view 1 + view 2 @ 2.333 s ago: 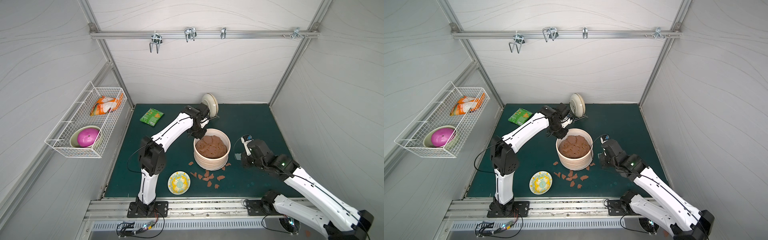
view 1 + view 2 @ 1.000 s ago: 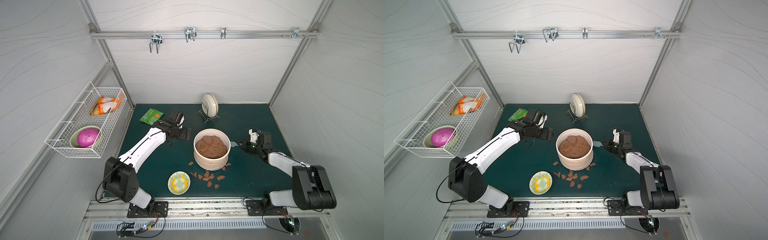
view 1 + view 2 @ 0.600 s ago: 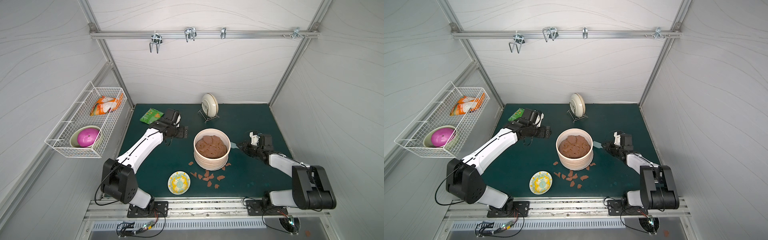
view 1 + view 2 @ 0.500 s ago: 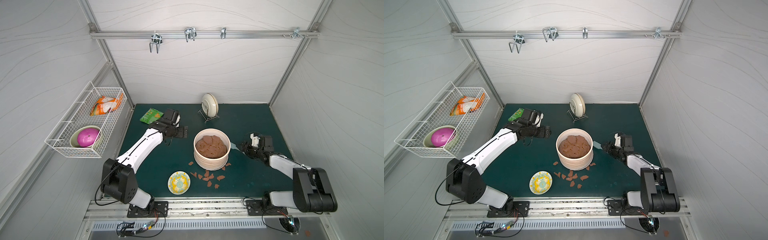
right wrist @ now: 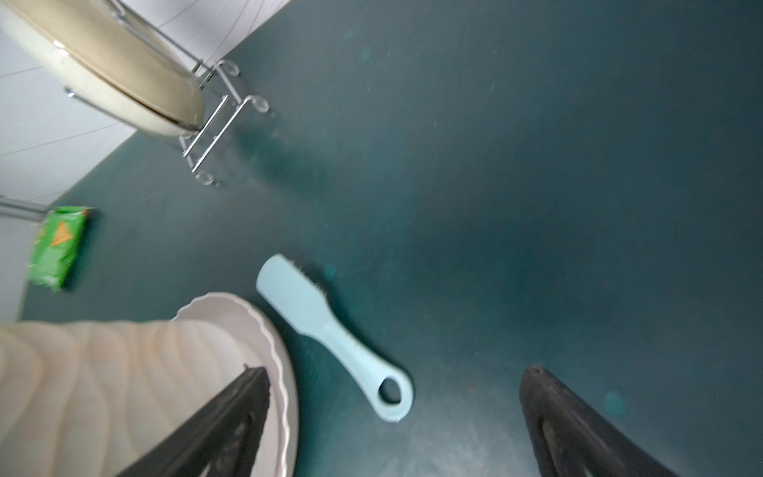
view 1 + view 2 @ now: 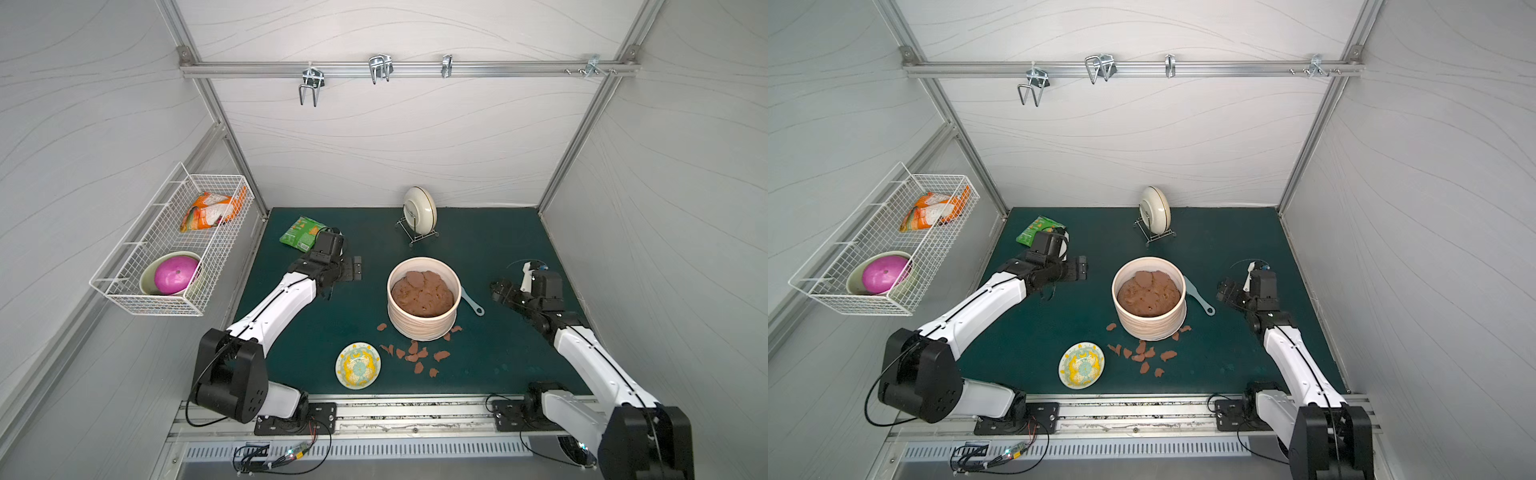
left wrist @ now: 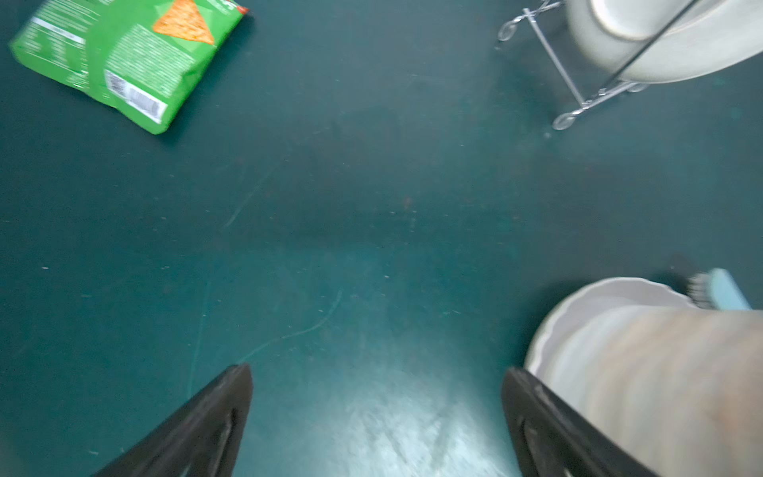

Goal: Scrub the dried mud off the ceramic pot
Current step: Place the brush at the center of the board, then reset both arms

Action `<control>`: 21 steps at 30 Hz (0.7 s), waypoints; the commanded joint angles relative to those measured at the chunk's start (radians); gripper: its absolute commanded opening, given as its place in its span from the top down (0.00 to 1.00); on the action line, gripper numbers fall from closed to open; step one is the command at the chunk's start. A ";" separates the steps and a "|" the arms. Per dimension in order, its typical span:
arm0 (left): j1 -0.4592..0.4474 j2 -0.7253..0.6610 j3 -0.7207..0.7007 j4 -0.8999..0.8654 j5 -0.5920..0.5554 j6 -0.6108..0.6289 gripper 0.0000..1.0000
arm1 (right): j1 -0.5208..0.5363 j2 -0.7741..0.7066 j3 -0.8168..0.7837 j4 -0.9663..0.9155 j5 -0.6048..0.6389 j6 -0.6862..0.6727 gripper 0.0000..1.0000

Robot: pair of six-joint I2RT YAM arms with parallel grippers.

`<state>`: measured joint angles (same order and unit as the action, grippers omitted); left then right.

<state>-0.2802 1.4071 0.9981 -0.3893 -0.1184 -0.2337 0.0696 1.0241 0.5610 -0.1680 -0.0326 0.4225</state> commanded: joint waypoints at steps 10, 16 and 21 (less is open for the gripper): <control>0.085 -0.051 -0.302 0.582 -0.162 0.217 0.00 | -0.030 0.269 0.037 0.429 0.177 -0.256 0.01; 0.159 -0.019 -0.367 0.725 -0.042 0.259 0.00 | -0.034 0.350 -0.004 0.607 0.200 -0.367 0.01; 0.213 -0.031 -0.412 0.877 0.058 0.264 0.00 | -0.082 0.355 -0.011 0.648 0.073 -0.369 0.01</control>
<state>-0.0944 1.3846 0.6079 0.3073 -0.1490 0.0093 0.0185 1.3758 0.5495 0.3904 0.1089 0.0826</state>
